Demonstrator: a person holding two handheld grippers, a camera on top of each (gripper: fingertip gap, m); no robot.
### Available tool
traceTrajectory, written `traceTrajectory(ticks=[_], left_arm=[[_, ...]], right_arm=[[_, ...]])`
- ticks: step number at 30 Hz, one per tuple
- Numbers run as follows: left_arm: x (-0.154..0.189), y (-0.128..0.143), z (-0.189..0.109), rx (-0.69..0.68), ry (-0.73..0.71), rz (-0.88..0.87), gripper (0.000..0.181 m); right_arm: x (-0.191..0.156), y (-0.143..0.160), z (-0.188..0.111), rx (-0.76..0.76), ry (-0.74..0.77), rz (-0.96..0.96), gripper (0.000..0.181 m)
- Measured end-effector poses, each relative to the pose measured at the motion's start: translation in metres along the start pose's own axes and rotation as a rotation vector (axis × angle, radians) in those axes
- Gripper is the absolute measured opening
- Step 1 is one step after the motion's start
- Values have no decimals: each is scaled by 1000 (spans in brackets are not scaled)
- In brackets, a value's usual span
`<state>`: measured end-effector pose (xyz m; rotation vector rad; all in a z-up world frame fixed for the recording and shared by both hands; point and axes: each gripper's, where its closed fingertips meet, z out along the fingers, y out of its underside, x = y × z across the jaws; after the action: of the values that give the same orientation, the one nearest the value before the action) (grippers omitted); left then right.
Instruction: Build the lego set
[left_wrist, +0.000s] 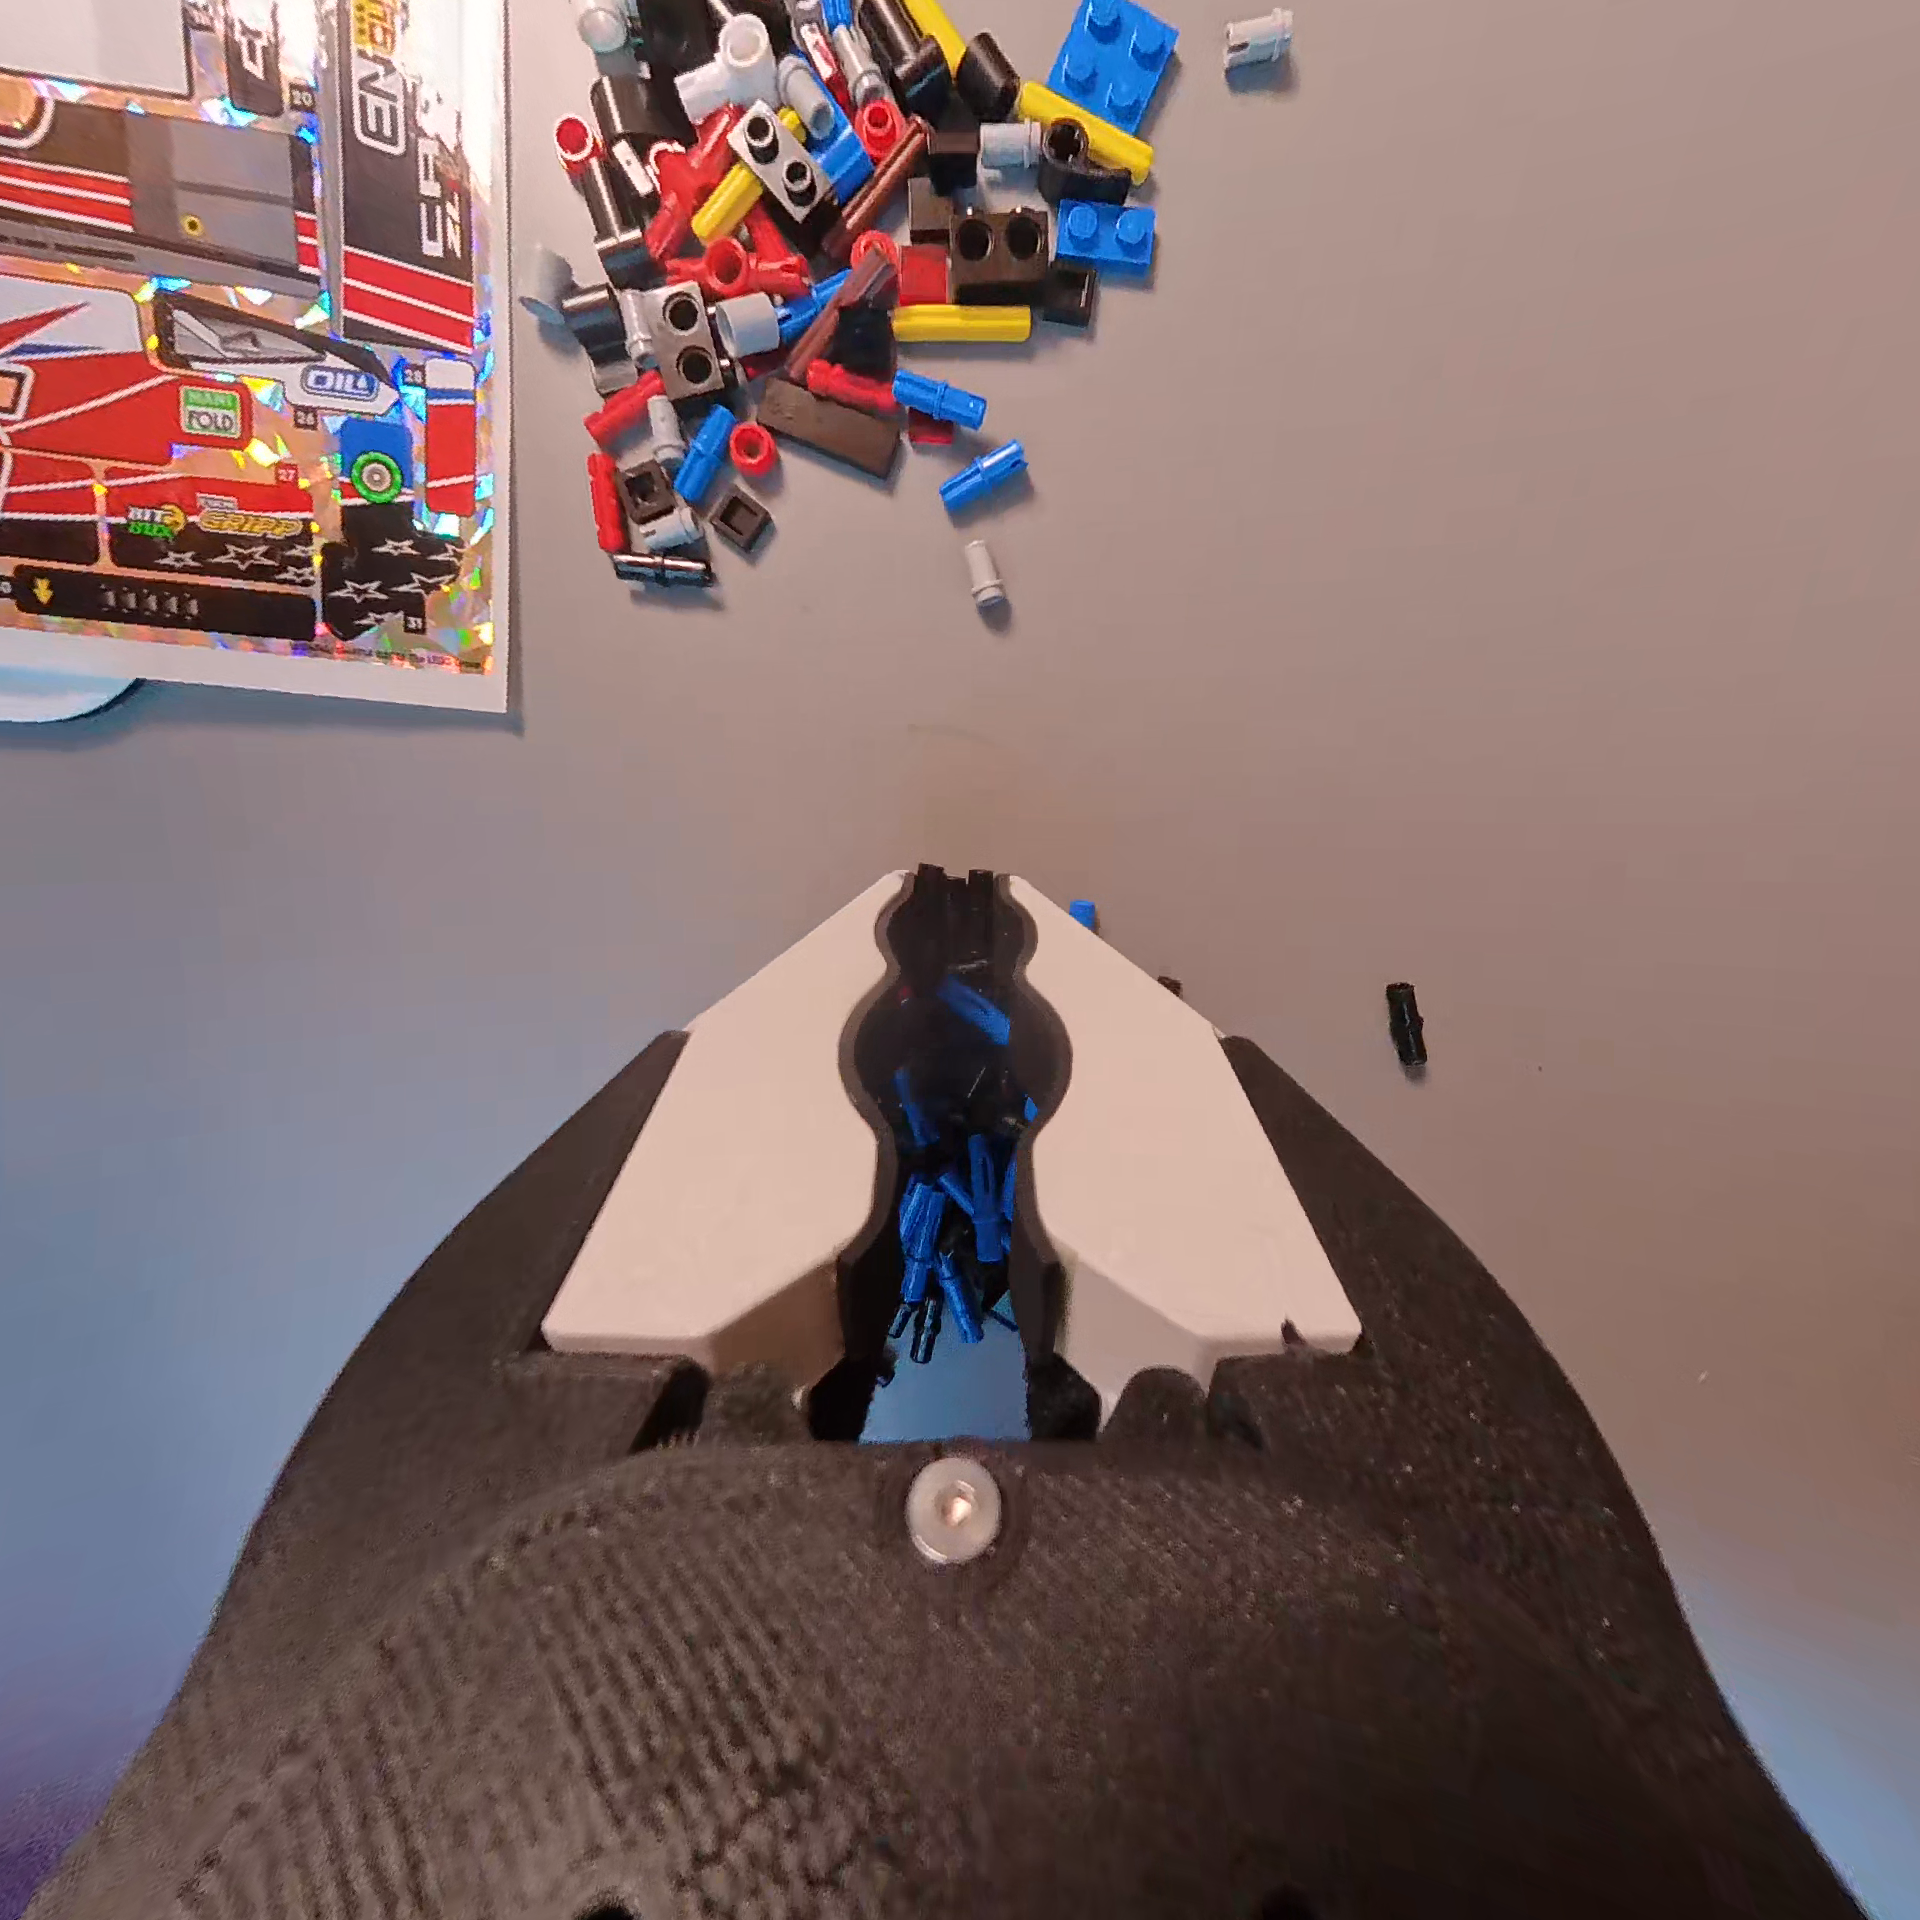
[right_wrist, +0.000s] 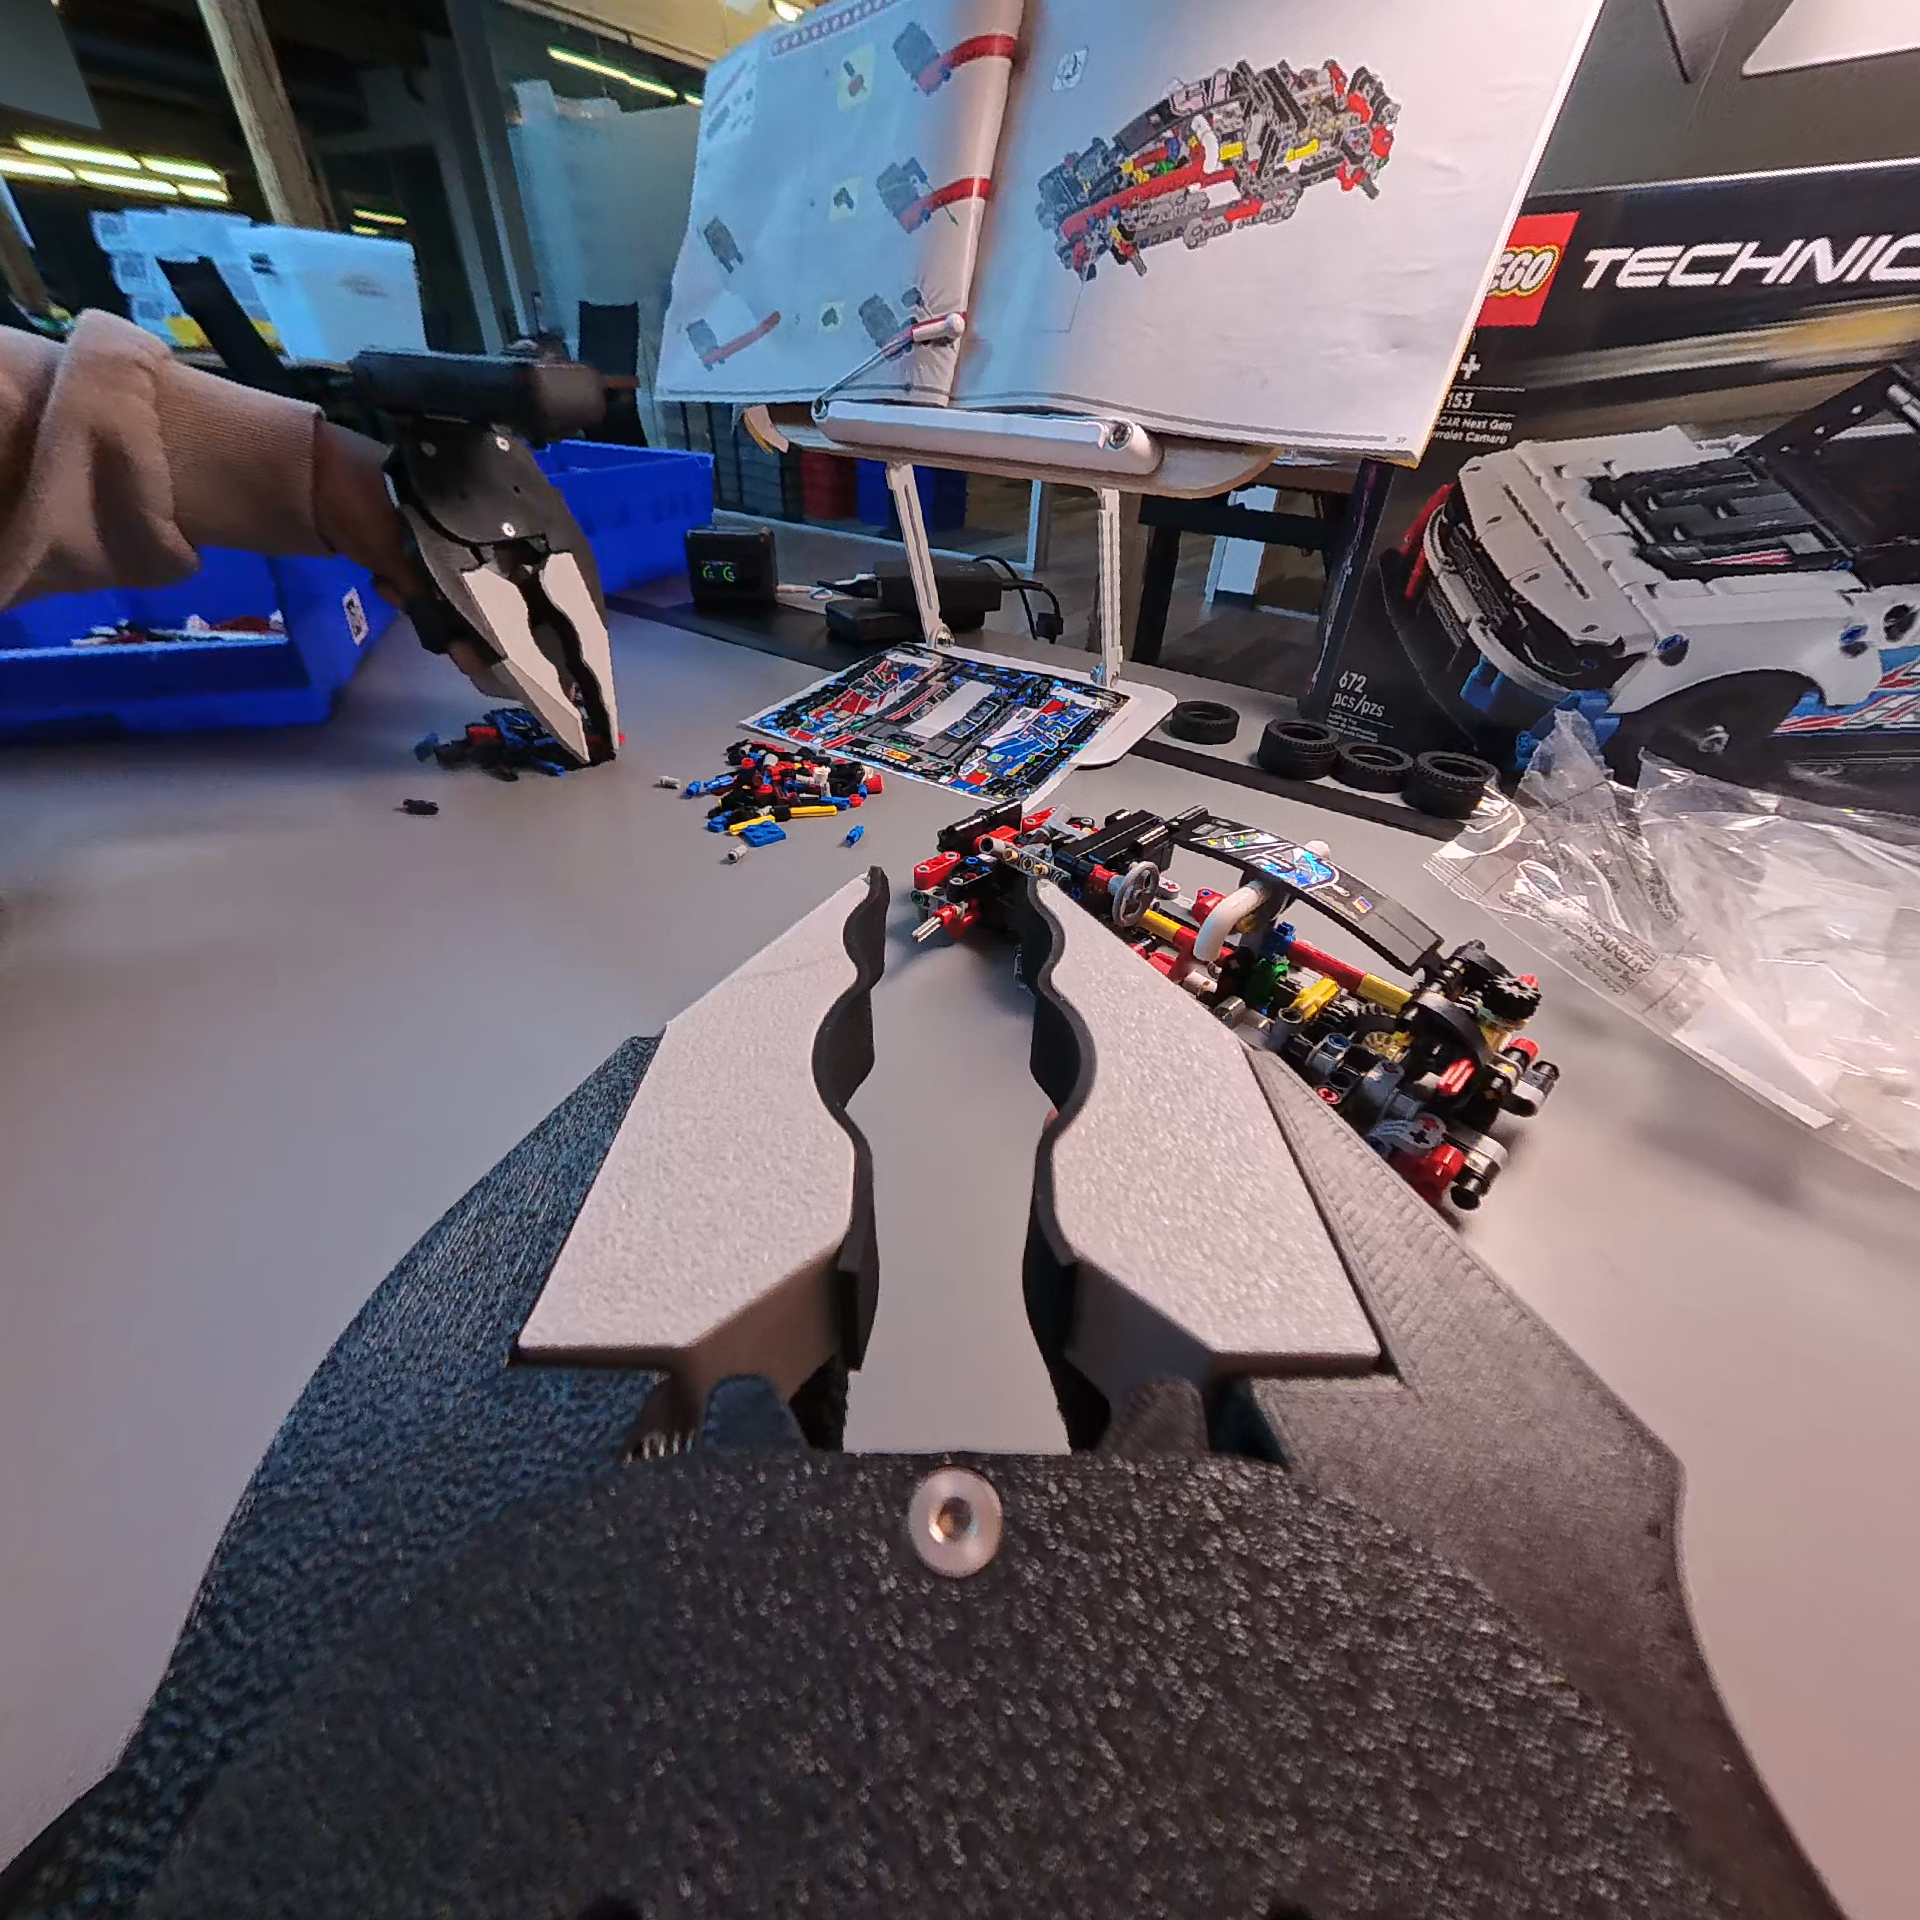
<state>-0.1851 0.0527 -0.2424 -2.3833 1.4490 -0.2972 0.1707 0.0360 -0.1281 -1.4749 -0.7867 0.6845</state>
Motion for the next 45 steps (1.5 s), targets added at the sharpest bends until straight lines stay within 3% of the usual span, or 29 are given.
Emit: traceTrajectory(ticks=[12, 18, 23, 29, 34, 37, 41, 45], left_arm=[[0, 26, -12, -72, -12, -11, 11], [16, 5, -25, 38, 12, -26, 19], [35, 10, -10, -20, 20, 35, 17], [23, 21, -7, -80, -36, 41, 2], [17, 27, -17, -104, -95, 25, 9], [30, 20, -26, -55, -87, 11, 17], [73, 10, -27, 22, 23, -5, 21], [93, 19, -17, -22, 17, 19, 20]], right_arm=[[0, 0, 0, 2, -1, 3, 23], [-1, 0, 1, -1, -3, 3, 23], [-1, 1, 2, -3, -8, 3, 23], [-1, 1, 1, -4, -2, 2, 23], [-1, 2, 2, -7, -3, 1, 23], [-2, 2, 2, -8, -5, 1, 23], [-2, 2, 2, -8, -7, 2, 22], [-3, 2, 3, -10, -13, 3, 22]])
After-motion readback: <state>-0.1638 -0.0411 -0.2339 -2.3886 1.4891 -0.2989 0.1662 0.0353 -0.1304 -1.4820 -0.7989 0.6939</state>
